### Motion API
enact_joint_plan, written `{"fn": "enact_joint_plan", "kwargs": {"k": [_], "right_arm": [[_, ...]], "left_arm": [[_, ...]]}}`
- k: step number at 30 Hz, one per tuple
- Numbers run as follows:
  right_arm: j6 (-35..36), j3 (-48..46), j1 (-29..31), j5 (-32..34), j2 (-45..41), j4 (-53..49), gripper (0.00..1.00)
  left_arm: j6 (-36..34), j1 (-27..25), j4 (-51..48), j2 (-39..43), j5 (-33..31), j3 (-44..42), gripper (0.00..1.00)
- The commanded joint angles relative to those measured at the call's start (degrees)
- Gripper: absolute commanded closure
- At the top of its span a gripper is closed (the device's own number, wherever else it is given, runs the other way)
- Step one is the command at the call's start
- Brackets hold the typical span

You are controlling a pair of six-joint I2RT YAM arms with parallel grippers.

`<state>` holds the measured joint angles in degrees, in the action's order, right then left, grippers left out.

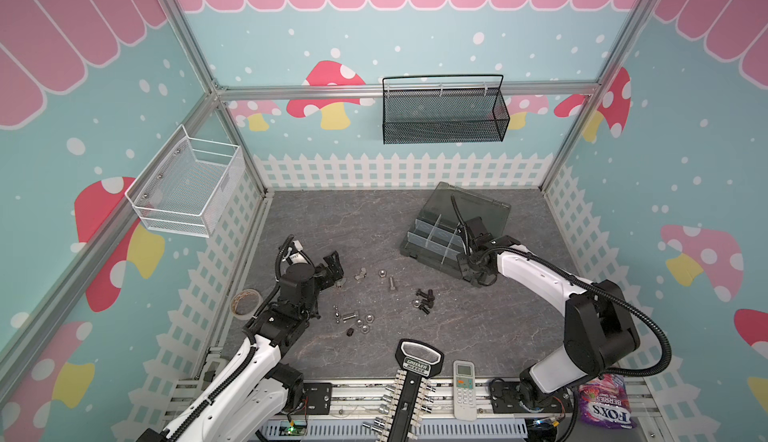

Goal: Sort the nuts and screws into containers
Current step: 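Carry the silver bolt with the right gripper over the divided organizer box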

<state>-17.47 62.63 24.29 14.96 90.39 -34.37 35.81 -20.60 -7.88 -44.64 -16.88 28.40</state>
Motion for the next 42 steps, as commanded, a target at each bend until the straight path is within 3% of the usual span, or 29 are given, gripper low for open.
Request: {"fn": "enact_joint_plan", "kwargs": {"k": [1, 9, 24, 31, 34, 36, 42], "right_arm": [[2.2, -0.7, -0.8, 0.4, 1.4, 1.7, 1.00], [4.0, 0.4, -1.4, 2.8, 4.6, 3.4, 1.00], [7.0, -1.9, 0.1, -9.0, 7.6, 9.6, 1.00], [6.8, -3.6, 0.9, -10.7, 6.3, 9.3, 0.90], [6.1, -4.2, 1.1, -10.3, 5.4, 8.7, 0.71], [5.7, -3.8, 1.2, -9.1, 4.7, 8.0, 0.64], [4.9, 0.9, 1.9, -6.3, 2.6, 4.4, 0.58]], "left_arm": [[1.2, 0.4, -0.7, 0.5, 0.3, 0.2, 0.00], [1.5, 0.4, -0.8, 0.4, -0.5, -0.3, 0.00], [2.2, 0.5, -0.8, -0.9, -1.0, -0.6, 0.00], [2.4, 0.6, -0.8, -0.9, -0.9, -0.6, 0.00], [2.5, 0.6, -0.8, -0.7, -1.0, -0.8, 0.00], [2.5, 0.6, -0.7, -0.6, -1.0, -0.8, 0.00], [2.6, 0.7, -1.1, -0.4, -1.1, -0.6, 0.00]]}}
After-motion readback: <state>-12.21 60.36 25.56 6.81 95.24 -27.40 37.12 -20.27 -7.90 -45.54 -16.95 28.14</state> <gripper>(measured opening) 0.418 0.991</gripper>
